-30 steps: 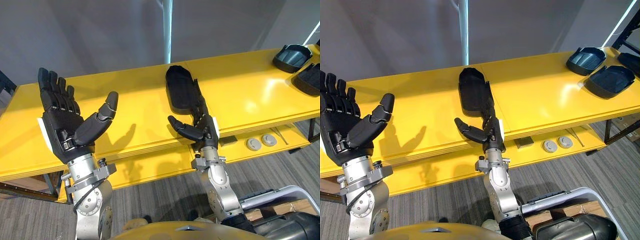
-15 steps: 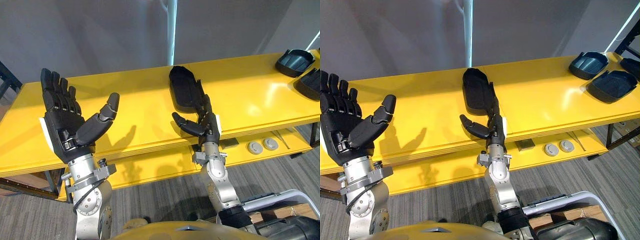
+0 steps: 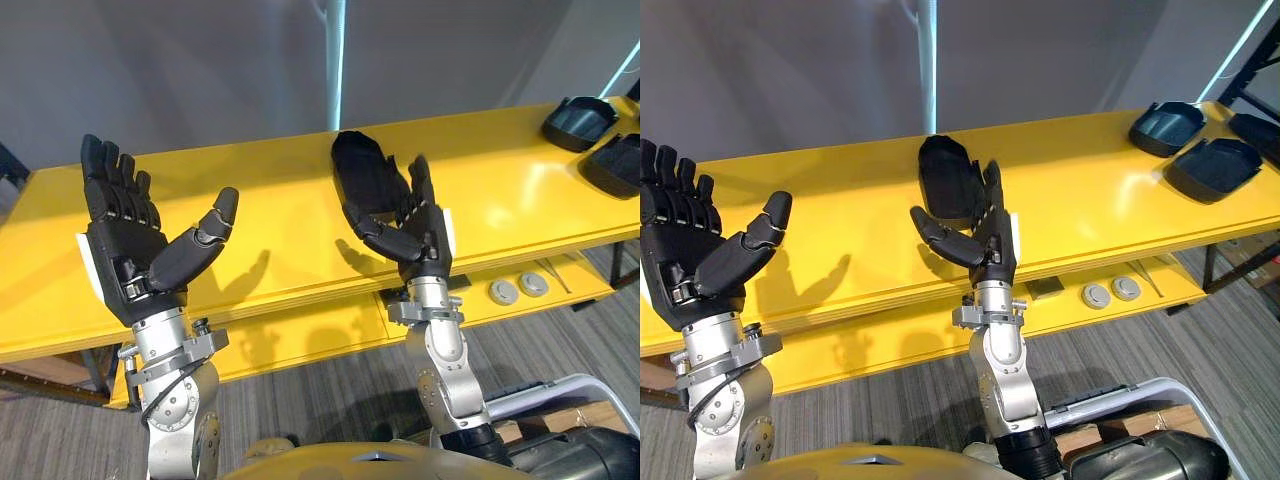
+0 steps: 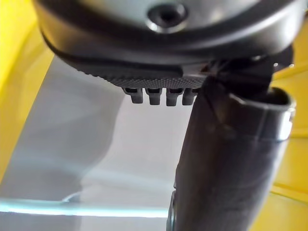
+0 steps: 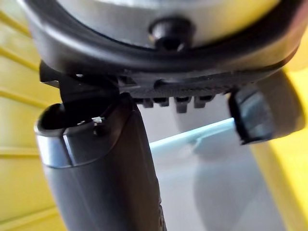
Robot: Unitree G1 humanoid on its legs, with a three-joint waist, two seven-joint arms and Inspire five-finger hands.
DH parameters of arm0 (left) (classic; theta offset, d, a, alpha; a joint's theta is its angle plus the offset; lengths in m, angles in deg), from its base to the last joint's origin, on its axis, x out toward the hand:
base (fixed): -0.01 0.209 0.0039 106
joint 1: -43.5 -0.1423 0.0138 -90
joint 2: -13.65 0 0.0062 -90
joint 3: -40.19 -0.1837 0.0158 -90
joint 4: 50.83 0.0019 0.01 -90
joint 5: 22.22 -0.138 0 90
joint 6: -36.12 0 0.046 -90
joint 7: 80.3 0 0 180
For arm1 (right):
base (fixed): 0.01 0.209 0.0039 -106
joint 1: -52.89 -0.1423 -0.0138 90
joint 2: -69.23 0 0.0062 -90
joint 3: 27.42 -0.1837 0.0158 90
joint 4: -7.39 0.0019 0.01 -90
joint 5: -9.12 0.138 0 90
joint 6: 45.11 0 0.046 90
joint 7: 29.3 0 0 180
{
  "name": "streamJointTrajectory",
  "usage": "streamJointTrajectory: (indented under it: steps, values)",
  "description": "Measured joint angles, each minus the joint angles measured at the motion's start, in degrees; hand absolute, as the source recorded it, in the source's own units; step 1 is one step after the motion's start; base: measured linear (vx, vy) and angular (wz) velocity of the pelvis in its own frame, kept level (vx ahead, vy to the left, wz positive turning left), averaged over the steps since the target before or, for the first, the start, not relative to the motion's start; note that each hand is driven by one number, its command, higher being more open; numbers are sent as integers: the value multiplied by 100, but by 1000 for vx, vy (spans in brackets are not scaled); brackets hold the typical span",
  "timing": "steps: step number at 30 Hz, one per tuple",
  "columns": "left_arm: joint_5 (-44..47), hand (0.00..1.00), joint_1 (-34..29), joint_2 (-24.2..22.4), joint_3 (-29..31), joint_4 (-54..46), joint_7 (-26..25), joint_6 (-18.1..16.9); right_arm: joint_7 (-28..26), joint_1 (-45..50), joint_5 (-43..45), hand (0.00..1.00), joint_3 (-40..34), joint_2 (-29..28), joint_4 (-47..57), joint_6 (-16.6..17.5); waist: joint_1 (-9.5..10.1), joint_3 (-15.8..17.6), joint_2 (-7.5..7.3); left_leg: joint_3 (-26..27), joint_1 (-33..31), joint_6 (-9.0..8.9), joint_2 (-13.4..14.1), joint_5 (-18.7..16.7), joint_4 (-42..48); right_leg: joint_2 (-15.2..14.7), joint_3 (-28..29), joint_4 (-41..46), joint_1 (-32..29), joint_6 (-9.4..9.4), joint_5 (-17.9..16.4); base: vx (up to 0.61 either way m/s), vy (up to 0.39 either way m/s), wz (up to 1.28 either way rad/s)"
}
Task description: Walk over and take three plastic housings, then place them on the shelf
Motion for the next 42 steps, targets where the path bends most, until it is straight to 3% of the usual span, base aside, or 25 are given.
streamJointTrajectory:
  steps: [5,9,12,17,19,22,25,28,29,31,33,38,40,42]
  values:
    - [594,100,189,18,-23,0,391,6,4,95,-4,100,-299,4,192,46,-72,-64,-123,269,63,-1,49,-192,207,40,279,16,-8,8,5,9,28,-29]
    - [870,100,378,19,-104,1,583,-3,527,682,-150,100,-1118,-69,464,-90,-176,-57,-107,606,118,1,49,-283,209,61,637,22,-137,47,48,-13,31,-40]
    - [1015,100,562,45,-293,34,607,-20,1020,972,-303,100,-1932,-69,515,-194,-429,-42,-68,917,101,8,59,-378,268,97,958,18,-293,67,111,-25,13,-56]
    - [1316,100,997,154,-735,435,602,-24,1574,1568,-452,100,-2844,-52,835,-297,-807,70,154,1553,177,-24,207,-717,590,258,1596,14,-433,82,184,-21,3,-72]
    - [1310,100,1238,224,-929,675,523,-27,1746,1914,-912,100,-3236,-52,953,-353,-1138,83,202,1787,221,-35,277,-810,647,351,1810,13,-479,77,188,-5,-8,-57]
    - [1217,100,1657,242,-1106,843,329,-32,1722,2294,-829,100,-3497,-64,960,-323,-1421,108,218,1896,226,-37,312,-824,677,438,2018,36,-585,62,199,-14,-41,-39]
    - [780,100,1844,240,-1030,839,-90,-54,1465,2331,-656,100,-3436,-65,962,-254,-1379,221,296,1434,154,104,282,-903,991,553,2408,146,-707,48,208,-20,-63,-68]
    - [562,100,1458,227,-593,564,-541,-36,1028,1972,-701,100,-2851,91,958,-167,-1100,483,412,-277,-407,385,123,-1060,2394,640,3182,304,-879,10,134,-56,-1,-121]
    - [563,100,1284,219,-513,448,-587,-36,980,1860,-732,100,-2703,175,957,-166,-1015,516,450,-605,-509,390,42,-1071,2654,655,3309,312,-915,7,133,-54,113,-137]
    - [571,100,602,189,-326,35,-578,-42,964,1392,-749,100,-2211,619,958,-177,-703,584,662,-1438,-607,335,-120,-1208,2910,754,3464,313,-1107,4,151,-81,166,-112]
    - [591,100,502,156,-240,-71,-470,-46,1093,1190,-727,100,-2084,681,962,-190,-643,564,692,-1504,-685,267,-166,-1294,2662,716,3365,365,-1301,8,276,-69,131,18]
    - [1211,100,514,151,-7,-94,-100,-186,1318,1226,-670,100,-1822,409,921,-718,-468,685,500,-1637,-483,165,-185,-1475,2092,708,2992,1023,-1620,147,252,-48,64,36]
    - [1387,100,546,147,-40,-109,-21,-352,1123,1392,-758,100,-1655,391,922,-747,-454,699,478,-1616,-361,258,-221,-1613,2100,736,3037,1483,-1757,165,145,-113,76,-22]
    - [1398,100,732,152,-161,-217,2,-422,906,1579,-1023,100,-1586,392,930,-709,-455,754,366,-1440,-227,359,-325,-1762,2143,744,3163,1703,-1799,178,155,-208,101,-50]
